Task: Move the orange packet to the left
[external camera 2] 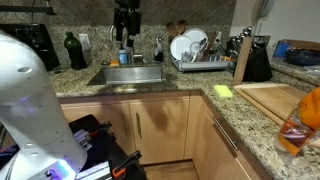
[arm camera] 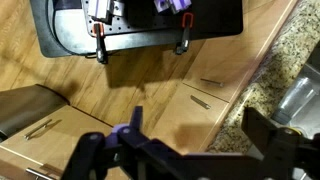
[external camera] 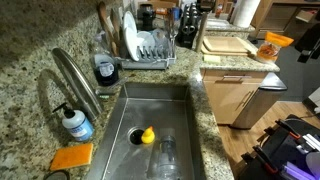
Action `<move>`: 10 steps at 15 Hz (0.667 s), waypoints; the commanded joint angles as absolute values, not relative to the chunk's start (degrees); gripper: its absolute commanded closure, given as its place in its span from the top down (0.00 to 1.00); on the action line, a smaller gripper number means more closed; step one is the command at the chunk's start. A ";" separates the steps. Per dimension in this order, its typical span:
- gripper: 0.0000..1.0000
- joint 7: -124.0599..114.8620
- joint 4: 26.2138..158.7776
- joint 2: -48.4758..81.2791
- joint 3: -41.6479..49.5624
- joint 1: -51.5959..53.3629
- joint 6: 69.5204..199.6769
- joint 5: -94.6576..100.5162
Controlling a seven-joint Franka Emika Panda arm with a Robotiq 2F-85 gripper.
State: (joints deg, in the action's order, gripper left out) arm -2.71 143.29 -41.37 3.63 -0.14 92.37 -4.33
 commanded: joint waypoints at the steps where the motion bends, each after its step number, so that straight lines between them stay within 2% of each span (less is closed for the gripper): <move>1: 1.00 -2.20 143.18 -41.29 2.90 -1.10 92.22 -4.73; 4: 1.00 -2.20 143.18 -41.29 2.90 -1.10 92.22 -4.73; 5: 1.00 -4.87 142.01 -39.96 3.44 -2.35 95.88 -6.27; 10: 1.00 -4.26 136.71 -37.16 13.03 -9.42 98.12 -6.72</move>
State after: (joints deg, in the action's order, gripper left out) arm -6.01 139.37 -39.40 8.31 -4.40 96.96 -6.23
